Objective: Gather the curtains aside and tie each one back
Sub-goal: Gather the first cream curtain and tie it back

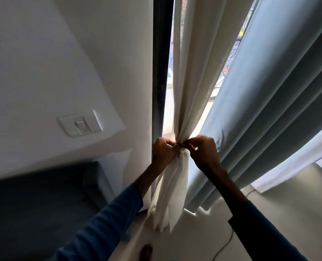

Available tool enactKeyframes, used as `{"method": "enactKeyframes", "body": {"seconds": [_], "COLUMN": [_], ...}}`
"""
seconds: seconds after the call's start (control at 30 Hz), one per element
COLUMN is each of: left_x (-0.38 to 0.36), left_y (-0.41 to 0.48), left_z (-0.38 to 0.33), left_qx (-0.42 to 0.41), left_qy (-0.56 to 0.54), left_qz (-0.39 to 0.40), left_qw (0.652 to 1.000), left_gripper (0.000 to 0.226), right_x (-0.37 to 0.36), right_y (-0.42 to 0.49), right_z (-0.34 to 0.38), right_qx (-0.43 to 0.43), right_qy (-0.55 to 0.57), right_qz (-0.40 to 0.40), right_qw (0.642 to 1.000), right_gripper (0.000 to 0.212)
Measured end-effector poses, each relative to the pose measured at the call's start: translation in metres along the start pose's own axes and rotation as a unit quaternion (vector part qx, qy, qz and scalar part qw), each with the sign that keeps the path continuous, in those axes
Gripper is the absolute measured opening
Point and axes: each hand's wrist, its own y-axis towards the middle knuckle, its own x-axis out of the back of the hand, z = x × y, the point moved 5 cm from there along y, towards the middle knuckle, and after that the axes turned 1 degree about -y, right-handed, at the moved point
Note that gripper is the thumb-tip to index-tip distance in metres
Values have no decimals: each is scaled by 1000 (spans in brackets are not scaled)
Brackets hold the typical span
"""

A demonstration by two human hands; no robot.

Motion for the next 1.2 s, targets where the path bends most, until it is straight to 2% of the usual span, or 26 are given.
{"method": "enactKeyframes", "body": {"seconds": [0.13, 0.2, 0.4, 0.5, 0.8, 0.93, 1.07, 1.2], "left_x": [-4, -5, 4, 7, 5, 2, -1, 5], "left_y": [0, 0, 8, 9, 13, 14, 14, 20], "left_z": [2, 2, 4, 0, -4, -2, -2, -1], "left_qx": [11, 15, 4, -28, -49, -16, -14, -15], "left_qy": [-8, -14, 26, 60, 89, 62, 51, 69], "left_qz": [25, 28, 21, 35, 43, 50, 56, 18], "left_qw": [1000, 999, 999, 997, 994, 997, 997, 997], "left_gripper": [21, 24, 24, 23, 26, 24, 21, 28], "right_x": [5, 2, -19, -24, -24, -32, -31, -22], "right_y": [-4, -6, -9, -1, 18, 7, 3, 6], "right_z": [6, 7, 5, -1, -5, -10, -9, 4], "right_qx": [9, 9, 58, 41, 55, 55, 57, 90], "right_qy": [21, 5, -149, -164, -226, -236, -219, -203], "right_qz": [-18, -8, 64, 100, 140, 173, 162, 93], "right_qw": [1000, 1000, 985, 980, 963, 954, 960, 971], "right_gripper": [8, 7, 23, 36, 33, 36, 27, 30]}}
